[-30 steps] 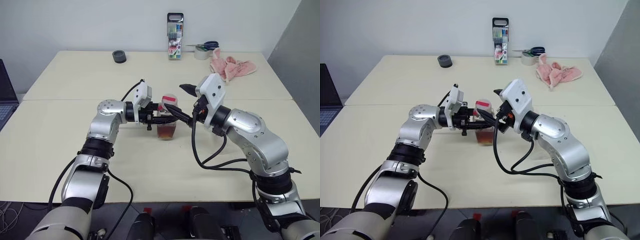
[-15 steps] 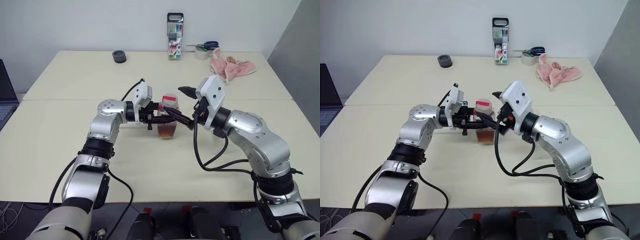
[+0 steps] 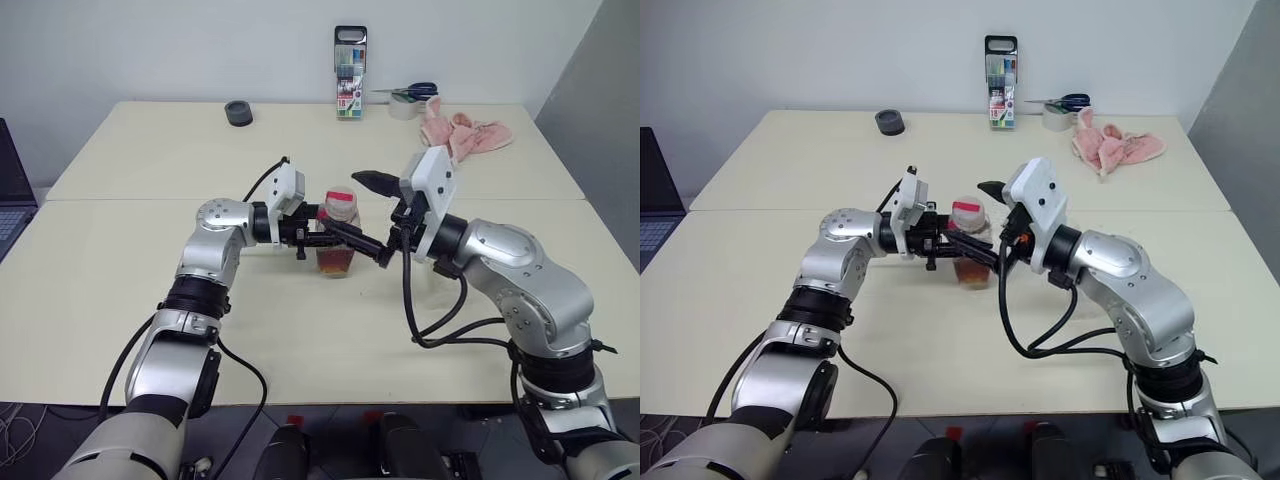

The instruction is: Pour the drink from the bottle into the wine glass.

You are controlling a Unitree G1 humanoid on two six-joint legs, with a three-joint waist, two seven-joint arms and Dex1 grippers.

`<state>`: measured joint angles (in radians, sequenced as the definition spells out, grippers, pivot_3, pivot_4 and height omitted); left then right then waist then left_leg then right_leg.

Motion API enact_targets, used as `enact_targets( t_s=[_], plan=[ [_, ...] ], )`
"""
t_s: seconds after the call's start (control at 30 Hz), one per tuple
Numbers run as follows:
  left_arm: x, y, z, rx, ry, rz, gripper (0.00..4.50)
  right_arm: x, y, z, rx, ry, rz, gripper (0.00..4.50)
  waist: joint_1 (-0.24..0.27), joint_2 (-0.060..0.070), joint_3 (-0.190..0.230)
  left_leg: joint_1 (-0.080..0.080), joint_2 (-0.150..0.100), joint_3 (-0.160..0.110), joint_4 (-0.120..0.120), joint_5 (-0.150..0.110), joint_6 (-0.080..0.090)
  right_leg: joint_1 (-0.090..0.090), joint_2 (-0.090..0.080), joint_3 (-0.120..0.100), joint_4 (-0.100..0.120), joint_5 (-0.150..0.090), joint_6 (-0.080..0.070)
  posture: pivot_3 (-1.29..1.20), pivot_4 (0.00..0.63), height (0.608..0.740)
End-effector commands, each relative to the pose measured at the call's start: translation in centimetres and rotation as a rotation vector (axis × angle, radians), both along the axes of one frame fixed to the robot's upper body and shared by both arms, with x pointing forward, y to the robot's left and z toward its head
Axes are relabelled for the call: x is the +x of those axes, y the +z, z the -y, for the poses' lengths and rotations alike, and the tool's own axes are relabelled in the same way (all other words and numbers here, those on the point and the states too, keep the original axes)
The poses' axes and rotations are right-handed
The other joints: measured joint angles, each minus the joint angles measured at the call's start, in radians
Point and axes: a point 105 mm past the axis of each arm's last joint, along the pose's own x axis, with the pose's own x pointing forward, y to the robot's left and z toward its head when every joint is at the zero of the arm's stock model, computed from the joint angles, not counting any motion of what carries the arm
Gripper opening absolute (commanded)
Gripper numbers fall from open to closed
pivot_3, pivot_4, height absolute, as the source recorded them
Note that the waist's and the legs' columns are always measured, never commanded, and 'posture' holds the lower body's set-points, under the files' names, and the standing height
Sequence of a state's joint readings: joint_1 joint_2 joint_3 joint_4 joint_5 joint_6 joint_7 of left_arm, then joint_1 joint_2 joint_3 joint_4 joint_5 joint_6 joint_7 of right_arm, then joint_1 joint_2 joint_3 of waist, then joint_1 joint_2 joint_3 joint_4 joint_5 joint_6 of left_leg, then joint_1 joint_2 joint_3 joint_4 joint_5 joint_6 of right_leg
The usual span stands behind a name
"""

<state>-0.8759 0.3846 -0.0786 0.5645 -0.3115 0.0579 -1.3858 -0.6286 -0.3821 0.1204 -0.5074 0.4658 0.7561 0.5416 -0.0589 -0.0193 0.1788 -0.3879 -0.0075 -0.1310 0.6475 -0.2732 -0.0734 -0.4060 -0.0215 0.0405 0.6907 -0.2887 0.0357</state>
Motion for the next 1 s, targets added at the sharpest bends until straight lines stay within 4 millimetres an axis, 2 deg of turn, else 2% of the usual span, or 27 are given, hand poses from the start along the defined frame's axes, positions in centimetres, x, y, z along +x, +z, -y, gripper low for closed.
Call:
enact_targets(
  t_s=[0.03, 0.23, 0.53, 0.63, 0.83, 0.97, 1.0],
  plan=[
    [-0.4, 1.6, 0.4, -0.045, -0.021, 0.060, 1.69, -0.4, 1.3, 0.3, 0.034, 0.010, 0.003, 4.50, 0.000, 0.000, 0.000, 0.000, 0.000, 0.000, 0.000, 0.000, 0.000, 0.000, 0.000, 0.000, 0.000, 0.000, 0.000, 0.00, 0.150, 0.740],
    [-0.6, 1.7, 0.8, -0.047, -0.032, 0.061, 1.69, 0.1, 0.6, 0.3, -0.008, 0.003, -0.030, 4.50, 0.000, 0.000, 0.000, 0.000, 0.000, 0.000, 0.000, 0.000, 0.000, 0.000, 0.000, 0.000, 0.000, 0.000, 0.000, 0.00, 0.150, 0.740],
    [-1.0, 1.5, 1.1, -0.042, -0.042, 0.063, 1.69, 1.0, 0.8, -0.2, -0.006, 0.007, -0.038, 4.50, 0.000, 0.000, 0.000, 0.000, 0.000, 0.000, 0.000, 0.000, 0.000, 0.000, 0.000, 0.000, 0.000, 0.000, 0.000, 0.00, 0.150, 0.740],
    [-1.1, 1.4, 1.1, -0.039, -0.043, 0.063, 1.69, 1.1, 0.9, -0.4, -0.004, 0.011, -0.034, 3.82, 0.000, 0.000, 0.000, 0.000, 0.000, 0.000, 0.000, 0.000, 0.000, 0.000, 0.000, 0.000, 0.000, 0.000, 0.000, 0.00, 0.150, 0.740],
    [-1.1, 1.4, 1.1, -0.037, -0.039, 0.062, 1.69, 0.8, 0.9, -0.8, -0.011, 0.032, -0.014, 1.79, 0.000, 0.000, 0.000, 0.000, 0.000, 0.000, 0.000, 0.000, 0.000, 0.000, 0.000, 0.000, 0.000, 0.000, 0.000, 0.00, 0.150, 0.740],
    [-1.2, 1.4, 1.1, -0.037, -0.033, 0.062, 1.69, 0.6, 0.8, -0.8, -0.029, 0.032, 0.008, 1.79, 0.000, 0.000, 0.000, 0.000, 0.000, 0.000, 0.000, 0.000, 0.000, 0.000, 0.000, 0.000, 0.000, 0.000, 0.000, 0.00, 0.150, 0.740],
    [-1.1, 1.3, 1.1, -0.037, -0.030, 0.060, 1.69, 0.5, 1.2, -0.6, -0.061, 0.011, 0.088, 1.79, 0.000, 0.000, 0.000, 0.000, 0.000, 0.000, 0.000, 0.000, 0.000, 0.000, 0.000, 0.000, 0.000, 0.000, 0.000, 0.00, 0.150, 0.740]
  ],
)
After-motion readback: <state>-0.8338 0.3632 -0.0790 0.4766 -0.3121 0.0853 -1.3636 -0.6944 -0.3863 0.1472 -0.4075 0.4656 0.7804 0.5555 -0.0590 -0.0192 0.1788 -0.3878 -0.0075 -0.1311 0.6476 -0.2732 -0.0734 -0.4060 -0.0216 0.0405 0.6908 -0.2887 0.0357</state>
